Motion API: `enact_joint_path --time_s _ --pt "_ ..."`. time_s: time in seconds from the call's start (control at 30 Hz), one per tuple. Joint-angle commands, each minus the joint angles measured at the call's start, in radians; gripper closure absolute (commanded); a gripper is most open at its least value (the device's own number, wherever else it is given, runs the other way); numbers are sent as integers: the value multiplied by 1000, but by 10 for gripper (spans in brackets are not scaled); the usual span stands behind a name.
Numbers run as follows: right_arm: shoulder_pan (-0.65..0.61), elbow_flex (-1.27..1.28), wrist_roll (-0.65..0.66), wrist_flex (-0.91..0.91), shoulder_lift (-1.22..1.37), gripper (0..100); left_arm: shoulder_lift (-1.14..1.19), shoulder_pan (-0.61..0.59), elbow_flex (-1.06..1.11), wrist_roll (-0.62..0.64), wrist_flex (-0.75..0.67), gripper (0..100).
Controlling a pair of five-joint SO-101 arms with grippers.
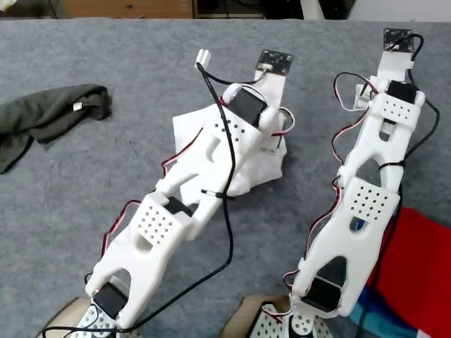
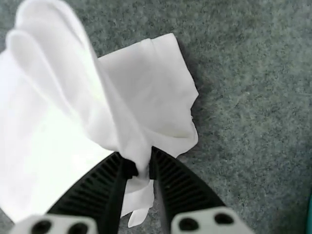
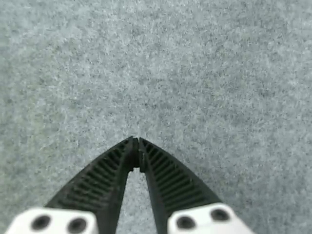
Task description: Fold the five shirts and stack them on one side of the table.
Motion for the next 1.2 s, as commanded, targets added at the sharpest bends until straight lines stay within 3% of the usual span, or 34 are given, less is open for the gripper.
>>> enact_joint_path --time_s 0.0,0.13,0.33,0.53,1.07,1.17 --pt "15 -51 0 -17 -10 994 -13 23 -51 6 -14 978" --pt "15 -51 0 -17 -8 994 -12 17 -51 26 -35 975" --pt "15 -51 0 -21 -8 994 -15 21 -51 66 -41 825" --pt "15 -51 0 -21 -8 994 -16 5 -51 98 -35 814" --pt "12 -51 0 -25 -8 994 -5 -503 26 97 -3 815" --pt "7 -51 0 -32 -7 994 -7 -574 54 12 38 815"
